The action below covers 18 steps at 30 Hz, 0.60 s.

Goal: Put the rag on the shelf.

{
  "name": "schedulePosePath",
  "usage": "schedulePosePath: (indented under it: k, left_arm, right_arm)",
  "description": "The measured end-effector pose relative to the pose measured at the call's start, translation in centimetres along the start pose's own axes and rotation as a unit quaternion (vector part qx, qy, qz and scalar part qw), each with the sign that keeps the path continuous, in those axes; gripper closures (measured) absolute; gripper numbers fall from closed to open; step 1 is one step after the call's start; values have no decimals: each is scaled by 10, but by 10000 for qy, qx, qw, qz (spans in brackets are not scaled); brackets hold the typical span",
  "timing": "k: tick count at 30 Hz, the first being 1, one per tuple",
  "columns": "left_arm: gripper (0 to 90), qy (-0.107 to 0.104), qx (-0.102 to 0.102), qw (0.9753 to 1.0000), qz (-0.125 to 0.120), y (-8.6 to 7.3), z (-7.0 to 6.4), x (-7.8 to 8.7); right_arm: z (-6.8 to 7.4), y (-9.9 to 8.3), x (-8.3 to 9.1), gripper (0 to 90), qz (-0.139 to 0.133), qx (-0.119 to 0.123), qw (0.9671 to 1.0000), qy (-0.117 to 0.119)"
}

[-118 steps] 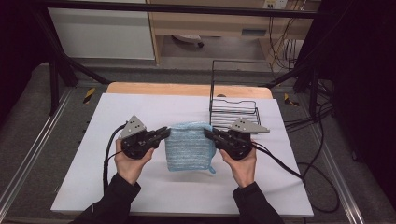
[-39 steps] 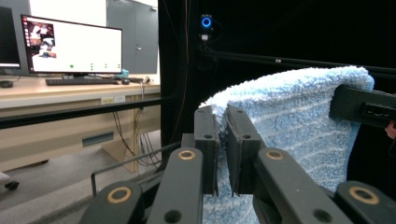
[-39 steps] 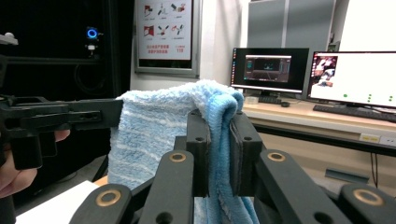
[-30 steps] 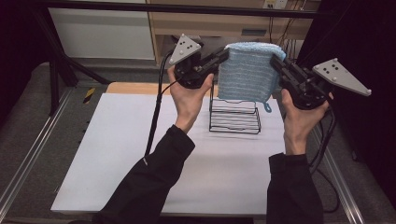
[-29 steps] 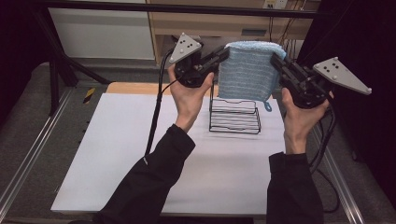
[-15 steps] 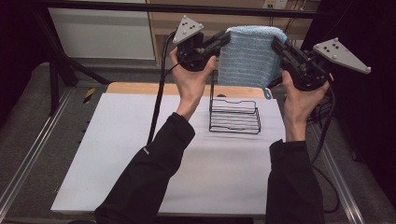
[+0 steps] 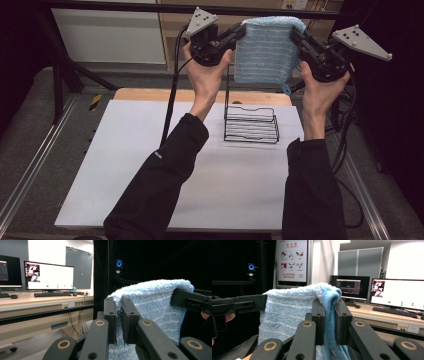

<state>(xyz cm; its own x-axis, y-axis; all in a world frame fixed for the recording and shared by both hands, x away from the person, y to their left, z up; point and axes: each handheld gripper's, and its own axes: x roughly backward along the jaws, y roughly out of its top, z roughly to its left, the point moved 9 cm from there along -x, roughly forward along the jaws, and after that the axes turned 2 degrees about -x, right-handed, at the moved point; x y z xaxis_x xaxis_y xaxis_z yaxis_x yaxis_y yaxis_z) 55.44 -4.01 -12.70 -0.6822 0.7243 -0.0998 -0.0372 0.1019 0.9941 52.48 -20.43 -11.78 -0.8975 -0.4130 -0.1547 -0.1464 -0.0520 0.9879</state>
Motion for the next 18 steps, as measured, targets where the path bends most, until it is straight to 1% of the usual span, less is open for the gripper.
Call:
schedulePosePath:
  k: [3,4,5,6,8,12,14,15,18]
  left_arm:
    - [838,18,15,10000,-51,0,4,-4]
    - [838,31,18,10000,-43,0,6,-6]
    - [838,35,20,10000,-38,-1,8,-8]
    - [838,52,24,10000,-35,-1,9,-9]
    - [838,70,37,10000,-27,-4,13,-12]
    - [838,124,-27,9999,43,-10,19,-16]
    - [838,134,-21,9999,87,-13,21,-18]
    - [838,150,-35,9998,109,-16,22,-19]
    - [838,158,-86,9996,211,-22,25,-22]
  right_arm:
    - [-4,1,-8,812,5,26,10000,-11]
    - [-5,1,-10,812,7,32,10000,-7]
    - [-7,0,-14,813,26,86,10000,-13]
    - [-7,0,-14,813,26,86,10000,-13]
    - [-10,-3,-21,813,53,78,10000,21]
    - [-13,-8,-26,813,78,65,9999,44]
    - [-15,-15,-30,813,114,47,9999,64]
    - [-15,-15,-30,813,114,47,9999,64]
    - [-18,-24,-32,813,173,-18,9998,74]
